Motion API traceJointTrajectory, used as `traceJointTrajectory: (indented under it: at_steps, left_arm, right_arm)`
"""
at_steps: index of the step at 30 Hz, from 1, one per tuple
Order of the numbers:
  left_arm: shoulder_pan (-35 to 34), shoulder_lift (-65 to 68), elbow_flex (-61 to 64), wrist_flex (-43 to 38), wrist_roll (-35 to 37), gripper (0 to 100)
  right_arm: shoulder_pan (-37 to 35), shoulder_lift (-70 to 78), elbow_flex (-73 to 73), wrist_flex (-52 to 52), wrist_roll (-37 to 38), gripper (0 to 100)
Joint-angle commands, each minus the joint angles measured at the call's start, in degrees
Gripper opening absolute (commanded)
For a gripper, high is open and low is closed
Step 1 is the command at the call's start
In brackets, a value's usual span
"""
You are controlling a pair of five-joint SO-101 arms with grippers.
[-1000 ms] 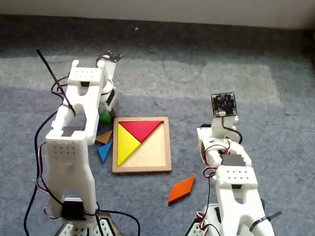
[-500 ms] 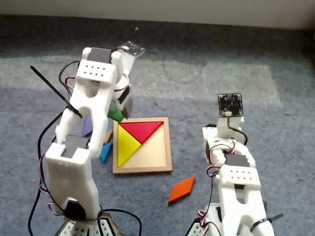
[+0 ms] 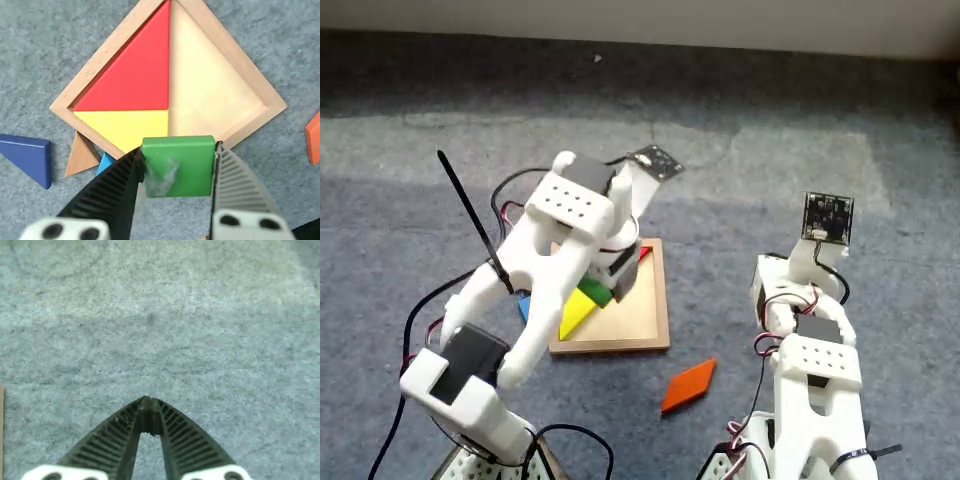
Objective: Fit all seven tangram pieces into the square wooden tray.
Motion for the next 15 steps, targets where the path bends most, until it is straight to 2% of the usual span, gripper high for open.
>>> traceJointTrajectory:
  at_steps: [1, 6, 15]
  left_arm:
    - [3.38, -4.09, 6.81, -7.65, 2.02, 15]
    - [5.41, -4.0, 13.93, -15.3, 2.02, 15]
    - [5.76, -3.91, 17.98, -23.56, 3.96, 16]
  right_arm:
    - [0.57, -1.63, -0.75, -1.27, -0.53, 0.6]
    - [0.57, -1.63, -0.75, -1.27, -0.53, 0.6]
    - [0.57, -1.63, -0.75, -1.27, -0.44, 0.6]
